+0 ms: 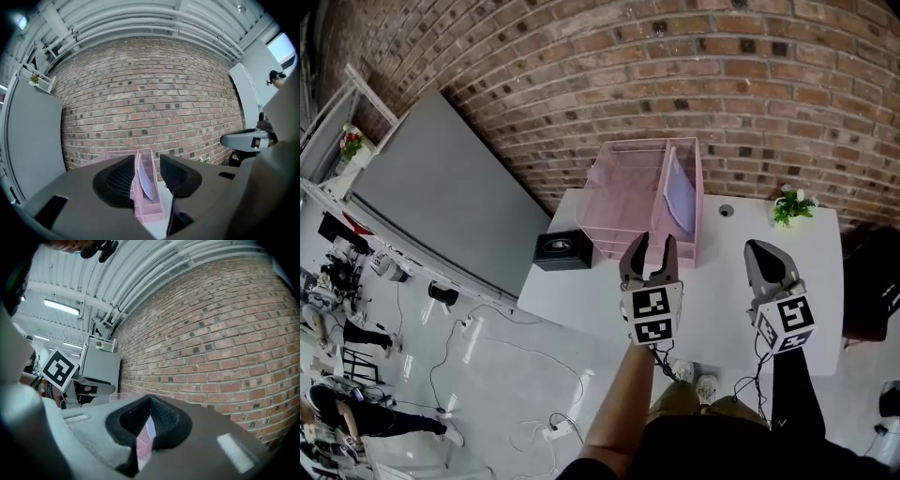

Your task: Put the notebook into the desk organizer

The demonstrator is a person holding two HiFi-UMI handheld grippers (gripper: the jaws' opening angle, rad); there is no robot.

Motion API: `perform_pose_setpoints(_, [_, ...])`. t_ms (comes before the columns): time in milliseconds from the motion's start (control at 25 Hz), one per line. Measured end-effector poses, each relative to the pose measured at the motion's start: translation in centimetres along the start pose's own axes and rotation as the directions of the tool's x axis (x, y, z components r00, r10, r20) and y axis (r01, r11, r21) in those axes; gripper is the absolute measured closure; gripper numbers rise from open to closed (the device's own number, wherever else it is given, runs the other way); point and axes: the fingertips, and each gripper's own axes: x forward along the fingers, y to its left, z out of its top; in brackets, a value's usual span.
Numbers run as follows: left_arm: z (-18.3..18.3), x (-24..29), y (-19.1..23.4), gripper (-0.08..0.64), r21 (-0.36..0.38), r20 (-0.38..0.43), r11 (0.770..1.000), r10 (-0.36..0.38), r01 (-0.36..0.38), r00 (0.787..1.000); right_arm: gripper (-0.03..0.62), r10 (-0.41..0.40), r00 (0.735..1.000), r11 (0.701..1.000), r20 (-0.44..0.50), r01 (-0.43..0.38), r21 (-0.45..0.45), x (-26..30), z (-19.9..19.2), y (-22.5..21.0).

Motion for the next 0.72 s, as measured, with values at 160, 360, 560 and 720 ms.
perform_pose_setpoints(160, [0.6,-1.7,0.8,0.383,0.016,0.018,1.0,-0.018,0.017,1.0,0.592,0.006,1.0,1.0,0.009,-0.006,-0.002,0.5,0.7,1.0])
perform_pose_setpoints(360, [1.3,-3.8,2.1,0.347,0.034,0.054,0.998,-0.055,0.053,0.997,0.592,-0.003,1.0,1.0,0.02,0.003,-0.018,1.0,1.7,2.4])
perform_pose_setpoints(560, [1.1,-5.7,3.7,0.339,0.026,0.075,0.994,-0.112,0.11,0.991,0.592,-0.035,0.999,0.999,0.024,0.036,-0.033,1.5,2.4,5.0])
perform_pose_setpoints(720, [1.6,-7.3,4.9,0.337,0.048,0.098,0.986,-0.164,0.16,0.982,0.592,-0.07,0.997,0.997,0.037,0.072,-0.042,1.2,3.3,7.3])
